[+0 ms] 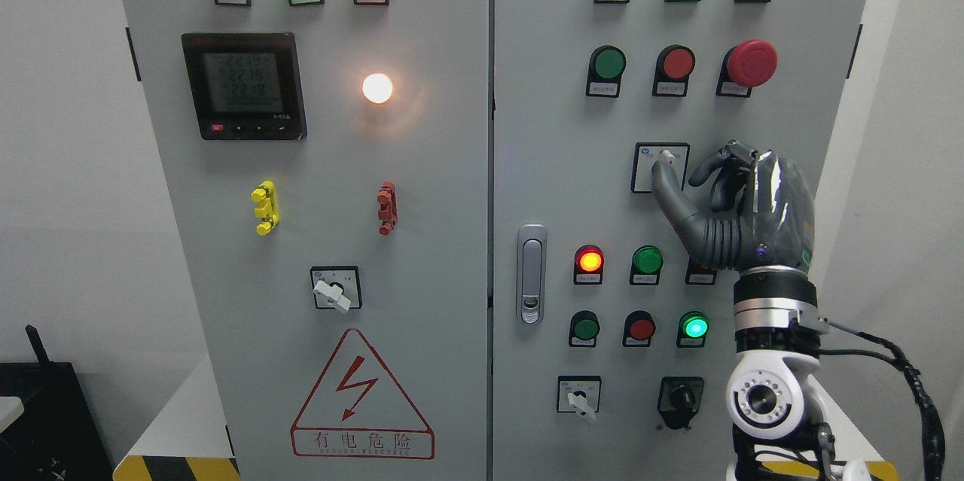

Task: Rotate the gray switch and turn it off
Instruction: 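Release the grey switch knob and pull the right hand back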

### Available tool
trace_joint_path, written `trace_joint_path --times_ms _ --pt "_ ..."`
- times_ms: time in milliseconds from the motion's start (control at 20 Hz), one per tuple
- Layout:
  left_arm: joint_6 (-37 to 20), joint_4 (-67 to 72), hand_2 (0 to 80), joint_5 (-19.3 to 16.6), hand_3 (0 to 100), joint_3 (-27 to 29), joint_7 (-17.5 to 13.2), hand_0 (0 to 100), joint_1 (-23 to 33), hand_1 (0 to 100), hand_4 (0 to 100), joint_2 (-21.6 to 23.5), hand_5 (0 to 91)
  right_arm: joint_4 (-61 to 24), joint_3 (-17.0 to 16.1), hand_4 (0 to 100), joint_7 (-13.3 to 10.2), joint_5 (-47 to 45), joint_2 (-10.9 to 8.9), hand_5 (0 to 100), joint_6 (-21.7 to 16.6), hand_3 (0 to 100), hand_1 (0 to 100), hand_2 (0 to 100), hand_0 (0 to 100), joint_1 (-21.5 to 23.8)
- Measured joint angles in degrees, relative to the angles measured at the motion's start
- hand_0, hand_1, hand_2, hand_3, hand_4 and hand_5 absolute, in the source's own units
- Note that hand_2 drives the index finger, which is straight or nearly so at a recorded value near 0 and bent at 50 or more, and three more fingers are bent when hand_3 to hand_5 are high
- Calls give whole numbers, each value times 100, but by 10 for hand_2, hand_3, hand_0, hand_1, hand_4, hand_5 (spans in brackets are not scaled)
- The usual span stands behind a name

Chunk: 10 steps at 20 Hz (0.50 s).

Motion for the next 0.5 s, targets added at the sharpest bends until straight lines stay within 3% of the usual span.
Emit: trace_joint_path --times_ms 300,500 --pt "0 0 0 0 0 0 0 120 0 389 0 0 0 -29 -43 995 -3 -14 -21 1000 -1 1000 413 704 285 6" --pt "0 0 0 0 0 0 0 120 0 389 0 0 0 -77 -61 996 -13 -26 -25 1000 -103 1000 384 712 177 15"
